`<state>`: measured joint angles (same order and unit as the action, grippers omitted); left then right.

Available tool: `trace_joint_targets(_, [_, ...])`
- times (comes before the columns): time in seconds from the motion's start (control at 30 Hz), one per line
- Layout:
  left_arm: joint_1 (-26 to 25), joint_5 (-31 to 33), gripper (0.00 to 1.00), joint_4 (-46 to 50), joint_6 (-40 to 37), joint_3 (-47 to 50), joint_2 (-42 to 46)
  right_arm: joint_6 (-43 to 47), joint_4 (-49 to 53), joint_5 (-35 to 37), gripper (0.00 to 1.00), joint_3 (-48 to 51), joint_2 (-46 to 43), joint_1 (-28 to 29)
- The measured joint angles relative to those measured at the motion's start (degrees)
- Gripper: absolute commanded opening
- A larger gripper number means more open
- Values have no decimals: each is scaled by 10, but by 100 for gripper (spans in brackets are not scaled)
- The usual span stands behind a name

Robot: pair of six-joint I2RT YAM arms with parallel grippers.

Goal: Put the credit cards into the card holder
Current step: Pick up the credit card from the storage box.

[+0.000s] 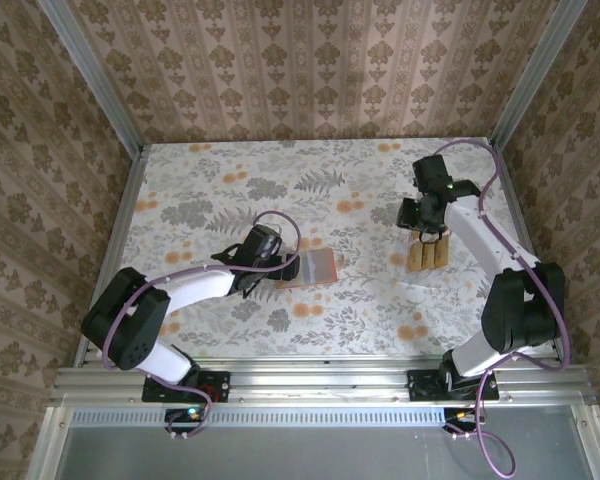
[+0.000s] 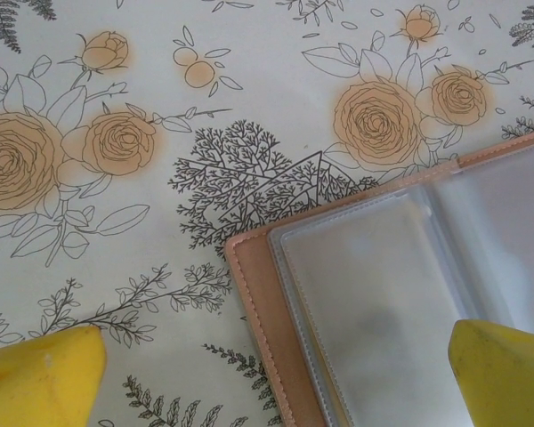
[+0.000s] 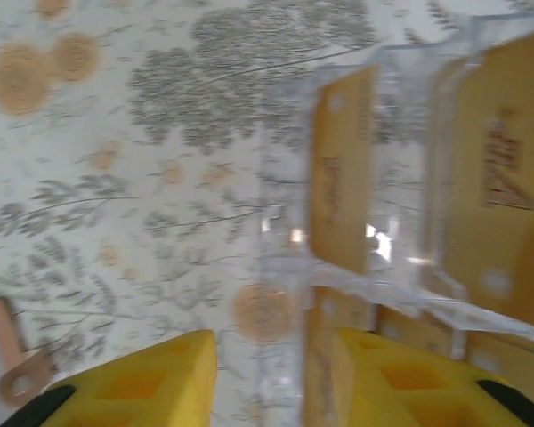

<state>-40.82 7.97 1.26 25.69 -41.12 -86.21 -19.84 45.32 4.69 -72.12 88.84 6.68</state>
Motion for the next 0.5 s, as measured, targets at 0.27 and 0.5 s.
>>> trace_joint_targets(0.27, [0, 4, 100, 0, 0, 1, 0, 13, 27, 45, 27, 40, -50, -13])
trace_joint_targets(0.5, [0, 4, 100, -1, 0, 1, 0, 12, 33, 57, 24, 83, -80, -18])
